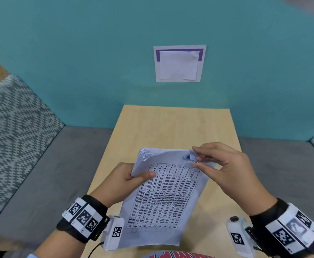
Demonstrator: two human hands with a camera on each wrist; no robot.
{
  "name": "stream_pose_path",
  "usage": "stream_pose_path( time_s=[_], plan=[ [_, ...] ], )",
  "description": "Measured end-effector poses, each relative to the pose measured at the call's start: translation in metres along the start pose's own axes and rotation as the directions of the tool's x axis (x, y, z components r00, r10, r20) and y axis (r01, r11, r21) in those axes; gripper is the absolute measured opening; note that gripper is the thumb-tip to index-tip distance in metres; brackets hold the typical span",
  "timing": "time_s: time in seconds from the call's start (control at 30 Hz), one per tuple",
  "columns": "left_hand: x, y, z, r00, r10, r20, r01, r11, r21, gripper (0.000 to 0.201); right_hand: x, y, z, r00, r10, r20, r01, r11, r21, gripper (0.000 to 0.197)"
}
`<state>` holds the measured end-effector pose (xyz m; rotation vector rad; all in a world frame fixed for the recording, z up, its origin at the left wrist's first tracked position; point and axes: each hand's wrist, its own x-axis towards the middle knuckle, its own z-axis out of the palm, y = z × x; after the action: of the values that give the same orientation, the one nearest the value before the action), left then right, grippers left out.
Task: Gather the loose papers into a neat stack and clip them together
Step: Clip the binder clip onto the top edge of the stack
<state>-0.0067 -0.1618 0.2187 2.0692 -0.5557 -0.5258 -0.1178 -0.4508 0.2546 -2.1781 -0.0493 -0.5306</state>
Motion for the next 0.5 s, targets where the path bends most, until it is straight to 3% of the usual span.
stream_pose_path(
  time_s=[0.23,0.5],
  plan=[
    [-0.003,-0.004,-0.002,1.000,-0.004,-0.009,0.004,1.000,-0.004,0.093,0.003,-0.008,0.002,0.999,0.023,0.039,-0.021,0.998,-0.055,0.029],
    [-0.001,-0.010,-0.004,1.000,0.011,-0.004,-0.011,1.000,0.018,0.094,-0.002,-0.018,-0.002,0.998,0.061,0.000,-0.061,0.997,-0.049,0.038]
  ],
)
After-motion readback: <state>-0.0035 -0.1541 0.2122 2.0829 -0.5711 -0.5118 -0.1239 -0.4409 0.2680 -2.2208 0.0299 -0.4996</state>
